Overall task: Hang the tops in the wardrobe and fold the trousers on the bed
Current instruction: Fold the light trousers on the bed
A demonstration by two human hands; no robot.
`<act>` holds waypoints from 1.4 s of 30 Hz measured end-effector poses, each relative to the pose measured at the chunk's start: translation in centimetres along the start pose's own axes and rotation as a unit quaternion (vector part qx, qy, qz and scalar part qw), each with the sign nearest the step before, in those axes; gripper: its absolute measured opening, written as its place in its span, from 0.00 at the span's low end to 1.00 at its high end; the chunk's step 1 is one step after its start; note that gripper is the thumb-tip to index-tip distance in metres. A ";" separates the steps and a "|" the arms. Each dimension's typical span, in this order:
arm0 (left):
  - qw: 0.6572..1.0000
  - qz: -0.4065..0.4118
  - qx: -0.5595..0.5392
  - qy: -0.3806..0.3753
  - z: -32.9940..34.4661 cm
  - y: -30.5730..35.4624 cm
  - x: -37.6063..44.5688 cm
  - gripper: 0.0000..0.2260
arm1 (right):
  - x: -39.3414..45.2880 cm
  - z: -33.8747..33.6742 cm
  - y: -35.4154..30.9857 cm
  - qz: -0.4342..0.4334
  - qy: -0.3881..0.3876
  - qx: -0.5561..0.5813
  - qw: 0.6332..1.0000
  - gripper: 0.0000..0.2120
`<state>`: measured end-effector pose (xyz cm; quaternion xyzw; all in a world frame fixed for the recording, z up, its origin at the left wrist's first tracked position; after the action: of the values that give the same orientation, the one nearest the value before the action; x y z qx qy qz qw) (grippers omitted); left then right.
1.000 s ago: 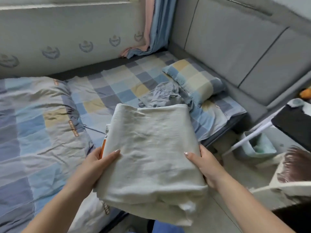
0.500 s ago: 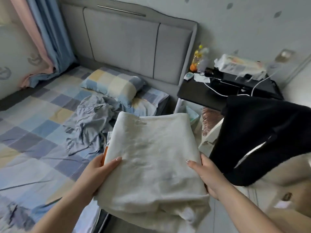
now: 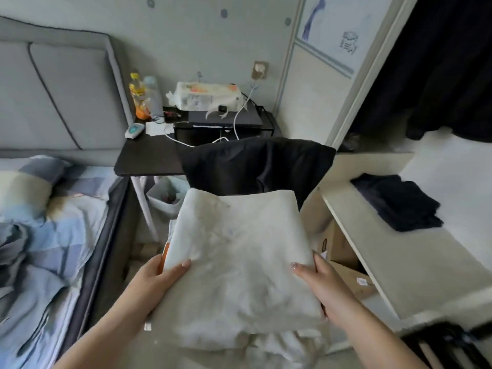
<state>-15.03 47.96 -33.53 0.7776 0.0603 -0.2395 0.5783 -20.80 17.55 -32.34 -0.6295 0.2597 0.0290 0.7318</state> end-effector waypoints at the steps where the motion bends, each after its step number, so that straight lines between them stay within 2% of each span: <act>1: 1.000 0.004 0.015 -0.017 1.8 0.8 1.3 0.35 | 0.2 -2.0 0.1 0.000 0.024 0.006 1.000 0.10; 6: 0.992 0.028 0.074 -0.097 9.9 4.7 7.6 0.22 | 1.6 -9.7 0.8 0.020 0.139 0.029 0.990 0.07; 8: 0.987 0.031 0.094 -0.129 12.8 6.0 10.3 0.14 | 2.7 -12.5 1.5 0.022 0.187 0.030 0.982 0.14; 11: 0.974 0.033 0.124 -0.186 16.9 7.2 14.8 0.14 | 4.3 -15.6 2.0 0.019 0.234 0.052 0.971 0.28; 12: 0.968 0.037 0.133 -0.211 18.4 7.9 16.3 0.14 | 4.8 -16.5 1.9 0.023 0.262 0.067 0.962 0.28; 15: 0.949 0.050 0.164 -0.265 23.1 10.1 21.1 0.10 | 5.7 -18.4 1.3 0.030 0.332 0.113 0.936 0.18; 17: 0.936 0.064 0.186 -0.291 26.2 11.6 23.6 0.08 | 6.1 -19.8 1.3 0.035 0.380 0.117 0.917 0.20; 20: 0.910 0.068 0.225 -0.340 30.6 12.8 26.2 0.11 | 6.0 -21.1 1.3 0.036 0.443 0.135 0.885 0.15; 22: 0.897 0.065 0.238 -0.367 33.6 13.5 27.3 0.10 | 5.9 -22.3 1.7 0.042 0.484 0.139 0.863 0.14; 29: 0.852 0.098 0.305 -0.415 44.4 16.2 29.9 0.06 | 6.7 -27.7 3.8 0.055 0.573 0.181 0.797 0.14; 34: 0.835 0.116 0.340 -0.417 52.1 17.8 32.0 0.05 | 9.7 -33.7 5.0 0.059 0.616 0.205 0.758 0.12; 38: 0.819 0.128 0.381 -0.411 58.5 18.8 34.0 0.18 | 12.5 -39.1 4.6 0.052 0.647 0.210 0.731 0.11; 39: 0.813 0.127 0.387 -0.416 60.2 18.8 34.4 0.19 | 13.0 -40.5 4.6 0.049 0.656 0.212 0.723 0.12; 42: 0.798 0.110 0.390 -0.445 64.6 18.7 34.6 0.11 | 13.4 -44.4 5.8 0.067 0.693 0.190 0.692 0.14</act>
<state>2.66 -24.39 -46.55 0.7466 -0.3886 -0.4969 0.2113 -26.59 -26.63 -46.42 -0.2990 0.7350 -0.4166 0.4437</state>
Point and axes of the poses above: each hand's wrist, its own x-axis towards the middle knuckle, its own z-axis out of the palm, y = z × x, the point moved 7 cm from there along x, towards the middle knuckle, and after that the axes turned 14 degrees about x, right-handed, at the moved point
